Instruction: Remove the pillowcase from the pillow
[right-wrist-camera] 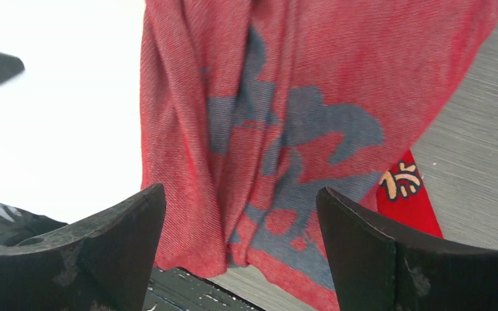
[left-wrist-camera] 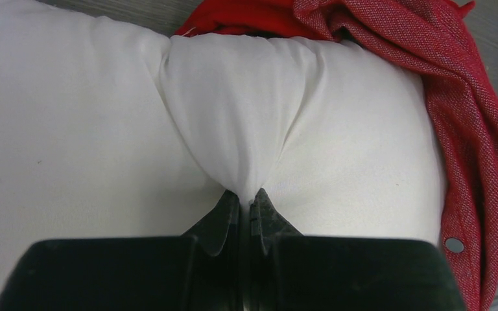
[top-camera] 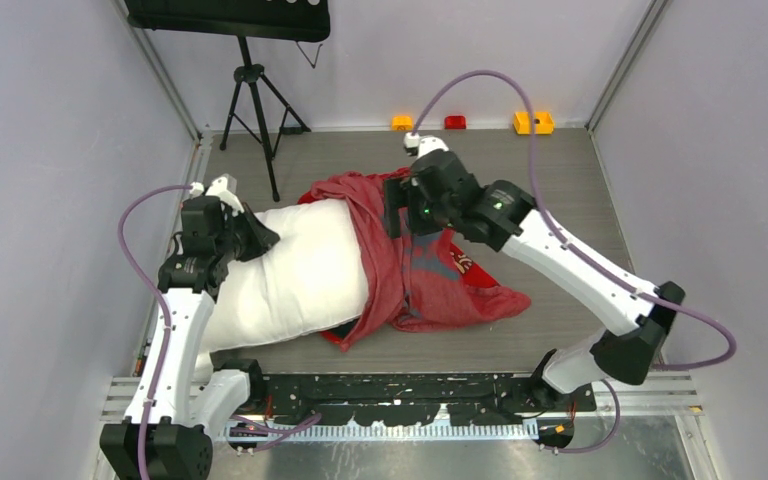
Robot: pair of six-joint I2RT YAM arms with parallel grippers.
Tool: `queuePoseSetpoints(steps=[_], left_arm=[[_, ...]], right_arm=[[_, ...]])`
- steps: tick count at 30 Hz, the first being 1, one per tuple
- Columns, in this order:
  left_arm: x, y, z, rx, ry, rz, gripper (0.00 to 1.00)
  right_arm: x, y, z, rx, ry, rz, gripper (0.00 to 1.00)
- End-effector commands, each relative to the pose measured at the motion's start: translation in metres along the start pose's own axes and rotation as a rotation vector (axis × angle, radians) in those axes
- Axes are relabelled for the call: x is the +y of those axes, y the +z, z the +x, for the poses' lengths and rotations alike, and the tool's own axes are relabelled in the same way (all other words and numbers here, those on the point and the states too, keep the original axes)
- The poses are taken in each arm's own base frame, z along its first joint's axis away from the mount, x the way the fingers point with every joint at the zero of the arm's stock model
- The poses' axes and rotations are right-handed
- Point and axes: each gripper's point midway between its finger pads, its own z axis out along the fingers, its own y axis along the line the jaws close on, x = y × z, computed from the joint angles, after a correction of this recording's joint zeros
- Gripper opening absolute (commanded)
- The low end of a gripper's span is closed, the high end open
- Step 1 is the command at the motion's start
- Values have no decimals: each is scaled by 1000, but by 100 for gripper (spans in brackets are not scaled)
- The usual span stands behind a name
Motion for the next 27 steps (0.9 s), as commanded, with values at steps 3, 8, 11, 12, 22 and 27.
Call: queuePoseSetpoints(steps=[3,8,11,12,22,27], left_arm=[[-12,-1,9,39,4,74,0],[-10,0,10,40,5,68,0],[-10,1,11,42,4,70,0],[-10,1,12,46,2,69,0],[18,12,20,99,24,-64,0],[20,13,19,101,30,-75,0]], right_arm=[[34,21,7,-25,-79,52,90],[38,43,38,18,-155,120,91],[5,49,48,10,-185,277,91],[-9,48,50,0,-195,341,91],[-151,18,66,-10,6,613,88],[-214,-13,74,-128,263,665,77]])
